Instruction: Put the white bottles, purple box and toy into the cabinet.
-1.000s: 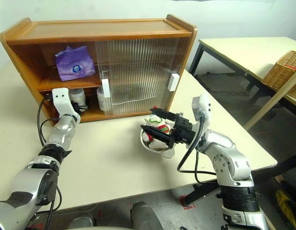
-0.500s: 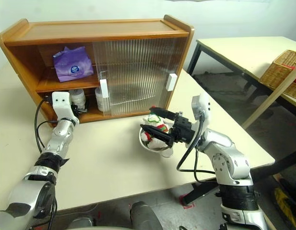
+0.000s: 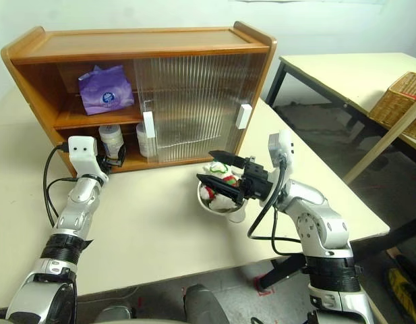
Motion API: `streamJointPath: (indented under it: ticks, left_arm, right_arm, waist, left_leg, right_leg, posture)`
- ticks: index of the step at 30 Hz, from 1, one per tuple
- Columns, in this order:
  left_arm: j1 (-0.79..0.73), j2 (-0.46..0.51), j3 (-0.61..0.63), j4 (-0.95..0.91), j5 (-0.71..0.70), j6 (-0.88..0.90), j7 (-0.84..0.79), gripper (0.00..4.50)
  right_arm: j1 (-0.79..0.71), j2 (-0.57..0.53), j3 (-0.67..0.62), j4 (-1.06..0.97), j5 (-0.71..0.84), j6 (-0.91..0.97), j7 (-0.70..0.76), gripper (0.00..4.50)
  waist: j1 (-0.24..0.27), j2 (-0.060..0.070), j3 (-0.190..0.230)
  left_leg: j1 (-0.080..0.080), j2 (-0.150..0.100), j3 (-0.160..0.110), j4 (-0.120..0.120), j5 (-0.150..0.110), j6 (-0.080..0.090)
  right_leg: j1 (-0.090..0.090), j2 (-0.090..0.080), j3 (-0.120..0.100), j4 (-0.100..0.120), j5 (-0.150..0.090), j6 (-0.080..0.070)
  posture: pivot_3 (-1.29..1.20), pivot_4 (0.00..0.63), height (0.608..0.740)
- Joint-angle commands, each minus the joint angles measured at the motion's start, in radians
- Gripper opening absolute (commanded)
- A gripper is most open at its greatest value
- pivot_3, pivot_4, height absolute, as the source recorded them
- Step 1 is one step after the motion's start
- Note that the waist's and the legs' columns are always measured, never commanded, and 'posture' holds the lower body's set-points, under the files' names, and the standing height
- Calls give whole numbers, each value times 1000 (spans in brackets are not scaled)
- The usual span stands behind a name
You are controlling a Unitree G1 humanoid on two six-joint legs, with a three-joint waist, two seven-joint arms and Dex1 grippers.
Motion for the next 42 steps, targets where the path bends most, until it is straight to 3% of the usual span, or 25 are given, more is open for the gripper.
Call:
streamJointPath:
  ticks: [1,3,6,17,27,32,42]
  left_arm:
    - [28,3,-24,-72,-3,39,-40,4491]
    - [42,4,-32,-106,-12,50,-69,4491]
    - [70,18,-104,-211,-77,93,-252,3899]
    - [-42,-78,-215,-275,-125,199,-359,14]
    - [-157,-192,-237,-117,-69,133,-275,14]
    - [-167,-200,-230,-101,23,88,-137,14]
    - [-144,-220,-207,-103,79,92,11,14]
  right_arm:
    - [-13,1,17,3,-12,-2,8,4500]
    - [-15,3,19,4,-14,-3,8,4500]
    - [-19,4,24,8,-15,-2,11,4500]
    - [-28,0,27,15,-18,-7,17,4500]
    - [-6,-5,12,4,-19,-10,15,4500]
    - [3,-4,13,-6,-18,-10,9,4500]
    - [-19,-15,12,18,-20,-6,21,4500]
  waist:
    - [2,0,0]
    - [3,0,0]
    - [7,0,0]
    - [25,0,0]
    - [21,0,0]
    - [12,0,0]
    - [5,-1,0]
  left_leg:
    - [0,0,0,0,0,0]
    - [0,0,0,0,0,0]
    - [0,0,0,0,0,0]
    - [0,0,1,1,0,0]
    - [2,0,2,2,0,0]
    - [2,0,2,2,0,0]
    - [2,0,3,2,0,0]
  right_leg:
    - [0,0,0,0,0,0]
    - [0,0,0,0,0,0]
    - [0,0,0,0,0,-1]
    - [1,0,0,0,1,-2]
    - [2,0,2,0,0,1]
    - [2,0,3,0,-5,9]
    - [2,0,4,0,-5,10]
  posture:
    - [-224,0,740]
    - [-224,0,740]
    - [-216,0,740]
    - [-230,0,740]
    - [-244,0,740]
    - [-252,0,740]
    - [-239,0,740]
